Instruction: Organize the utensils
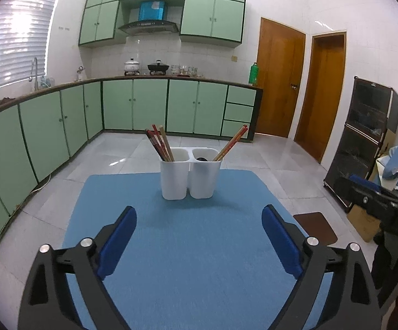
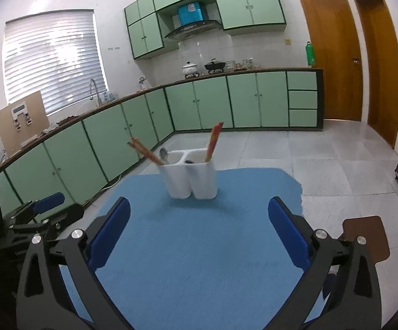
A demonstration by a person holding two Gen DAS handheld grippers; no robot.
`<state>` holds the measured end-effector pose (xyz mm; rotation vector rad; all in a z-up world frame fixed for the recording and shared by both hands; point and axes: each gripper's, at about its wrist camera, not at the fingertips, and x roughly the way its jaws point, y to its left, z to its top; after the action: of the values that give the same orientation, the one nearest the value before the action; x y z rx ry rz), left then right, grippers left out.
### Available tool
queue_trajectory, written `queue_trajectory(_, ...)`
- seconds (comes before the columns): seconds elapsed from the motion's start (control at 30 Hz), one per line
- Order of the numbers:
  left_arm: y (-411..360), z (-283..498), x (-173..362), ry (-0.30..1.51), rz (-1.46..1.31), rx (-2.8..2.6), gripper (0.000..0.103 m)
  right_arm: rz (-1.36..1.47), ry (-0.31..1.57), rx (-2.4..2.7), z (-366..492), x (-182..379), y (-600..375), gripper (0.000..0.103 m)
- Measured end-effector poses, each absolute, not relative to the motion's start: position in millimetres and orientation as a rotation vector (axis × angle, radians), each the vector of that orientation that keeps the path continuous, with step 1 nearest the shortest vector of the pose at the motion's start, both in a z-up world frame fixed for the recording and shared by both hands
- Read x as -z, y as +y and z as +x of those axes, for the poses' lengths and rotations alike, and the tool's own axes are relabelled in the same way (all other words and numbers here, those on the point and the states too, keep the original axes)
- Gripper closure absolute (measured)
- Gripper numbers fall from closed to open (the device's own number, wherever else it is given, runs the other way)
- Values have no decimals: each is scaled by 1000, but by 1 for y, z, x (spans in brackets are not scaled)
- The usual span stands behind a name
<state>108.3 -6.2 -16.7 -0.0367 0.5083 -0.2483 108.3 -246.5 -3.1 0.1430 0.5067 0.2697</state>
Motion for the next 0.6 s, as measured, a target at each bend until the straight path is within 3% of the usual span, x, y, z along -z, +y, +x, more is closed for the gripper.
queue_trajectory(0.2,-5,88,2,468,-35,250,6,124,484,-290,89,-11,-237,6)
queue_trajectory(0.6,1,63,-14,420,-30,231,6,55,447,-319,66,-27,-222,5)
